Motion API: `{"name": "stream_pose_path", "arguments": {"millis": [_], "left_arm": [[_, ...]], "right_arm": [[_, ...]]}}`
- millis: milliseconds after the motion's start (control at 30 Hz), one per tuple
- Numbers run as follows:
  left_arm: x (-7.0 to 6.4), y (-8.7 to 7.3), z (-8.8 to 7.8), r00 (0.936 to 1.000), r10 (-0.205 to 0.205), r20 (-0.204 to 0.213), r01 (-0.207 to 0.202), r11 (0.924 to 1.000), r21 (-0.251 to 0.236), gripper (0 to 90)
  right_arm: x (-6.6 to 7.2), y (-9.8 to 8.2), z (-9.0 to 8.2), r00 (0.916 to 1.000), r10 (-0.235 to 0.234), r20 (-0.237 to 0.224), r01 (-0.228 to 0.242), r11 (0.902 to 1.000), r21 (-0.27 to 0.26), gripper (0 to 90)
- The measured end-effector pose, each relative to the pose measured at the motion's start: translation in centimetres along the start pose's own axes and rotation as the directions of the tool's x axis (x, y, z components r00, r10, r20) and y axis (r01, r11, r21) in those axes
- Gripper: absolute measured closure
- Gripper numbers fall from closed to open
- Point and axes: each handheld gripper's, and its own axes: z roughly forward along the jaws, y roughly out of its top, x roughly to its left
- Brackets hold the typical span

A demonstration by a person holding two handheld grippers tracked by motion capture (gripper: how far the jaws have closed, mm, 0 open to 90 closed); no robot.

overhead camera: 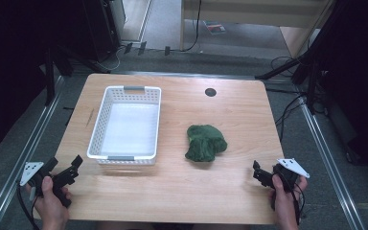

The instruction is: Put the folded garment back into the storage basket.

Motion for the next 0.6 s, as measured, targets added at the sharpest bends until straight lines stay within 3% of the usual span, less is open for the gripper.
{"name": "stream_pose_path", "arguments": {"millis": [367,433,600], "left_arm": [[0.1,0.2,0.0,0.9999,0.004,-0.016,-0.003,0.9998,0.02,0.0],[0.1,0.9,-0.5,0.9999,-0.014,-0.007,0.014,0.9999,-0.004,0.0],[-0.4,2.5,-1.8,0.9999,-0.001,-0.014,0.001,0.9989,-0.047,0.0]], "right_arm": [[-0.2,0.0,0.1,1.0,0.005,-0.004,-0.005,1.0,-0.001,4.8],[-0.2,0.0,0.0,1.0,0.003,-0.005,-0.003,1.0,0.001,4.8],[-0.1,0.0,0.0,1.0,0.0,-0.005,0.0,1.0,0.001,5.0]]}}
